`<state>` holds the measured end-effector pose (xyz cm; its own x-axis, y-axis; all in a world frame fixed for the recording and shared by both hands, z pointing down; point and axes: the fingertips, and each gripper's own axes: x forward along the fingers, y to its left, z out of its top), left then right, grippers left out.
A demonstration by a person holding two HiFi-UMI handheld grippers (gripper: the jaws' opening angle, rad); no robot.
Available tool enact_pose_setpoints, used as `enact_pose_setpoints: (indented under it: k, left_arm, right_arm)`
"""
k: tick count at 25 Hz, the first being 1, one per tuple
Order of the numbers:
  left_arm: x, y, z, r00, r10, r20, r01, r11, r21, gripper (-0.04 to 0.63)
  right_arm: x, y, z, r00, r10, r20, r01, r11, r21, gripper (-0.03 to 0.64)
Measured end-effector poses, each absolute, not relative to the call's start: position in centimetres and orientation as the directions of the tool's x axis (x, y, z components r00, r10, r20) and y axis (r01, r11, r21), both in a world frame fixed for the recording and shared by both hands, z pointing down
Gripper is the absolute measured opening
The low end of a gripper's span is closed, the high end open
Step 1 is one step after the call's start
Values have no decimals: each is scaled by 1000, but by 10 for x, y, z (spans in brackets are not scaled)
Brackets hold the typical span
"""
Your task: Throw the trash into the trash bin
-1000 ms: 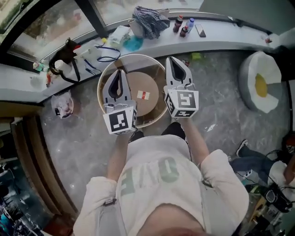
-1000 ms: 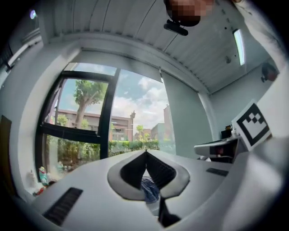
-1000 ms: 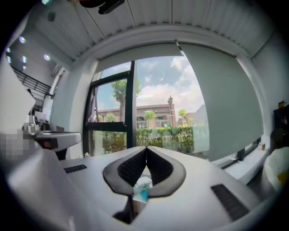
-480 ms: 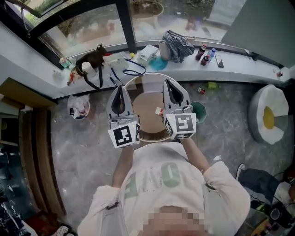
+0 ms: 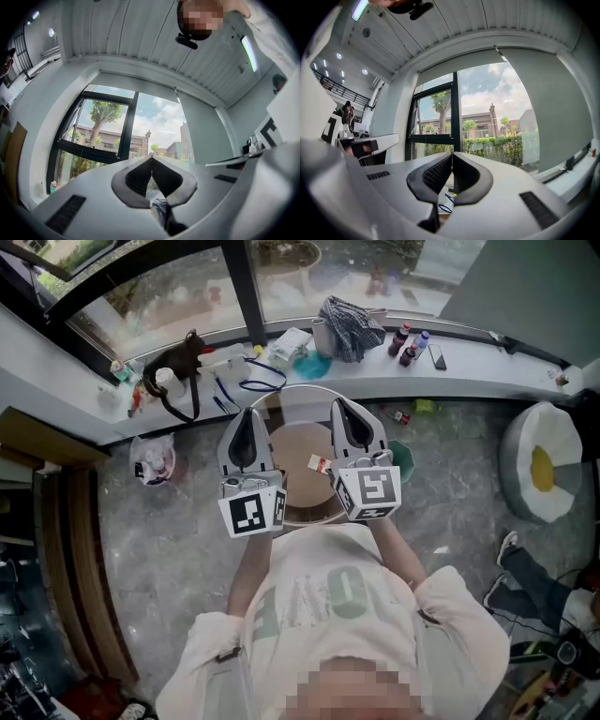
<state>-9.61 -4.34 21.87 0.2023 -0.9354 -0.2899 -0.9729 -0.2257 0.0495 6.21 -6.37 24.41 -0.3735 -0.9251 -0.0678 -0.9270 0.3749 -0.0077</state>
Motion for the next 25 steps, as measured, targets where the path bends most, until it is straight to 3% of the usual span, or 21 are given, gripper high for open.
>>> enact_pose_setpoints:
  k: [9, 14, 17, 18, 20, 23, 25]
  left_arm:
    - [-79, -54, 226, 245, -931, -269, -958, -276, 83, 12]
    - [-89, -58, 246, 227, -947, -228, -962, -254, 97, 12]
    - [-96, -62, 269, 220, -960, -172, -966, -239, 97, 12]
    - [-98, -66, 279, 222, -963, -152, -967, -238, 94, 12]
    - [-102, -71, 308, 228, -968, -100, -966, -238, 97, 12]
    - [-103, -67, 365, 229, -973, 29, -962, -222, 157, 12]
    - [-104, -65, 402, 227, -968, 105, -961, -205, 186, 12]
  right_arm:
    - [79, -65, 260, -362, -932, -20, -932, 362, -26, 15]
    - [71, -63, 262, -465, -879, -105, -871, 475, -125, 17]
    - [71, -73, 291, -511, -859, -36, -852, 512, -111, 19]
    - [71, -81, 308, -511, -860, 3, -856, 508, -100, 37]
    - [73, -99, 350, -496, -864, 86, -868, 491, -79, 225]
    - [72, -107, 434, -509, -820, 262, -848, 529, 7, 275]
    - [63, -100, 507, -553, -715, 427, -778, 627, 41, 279]
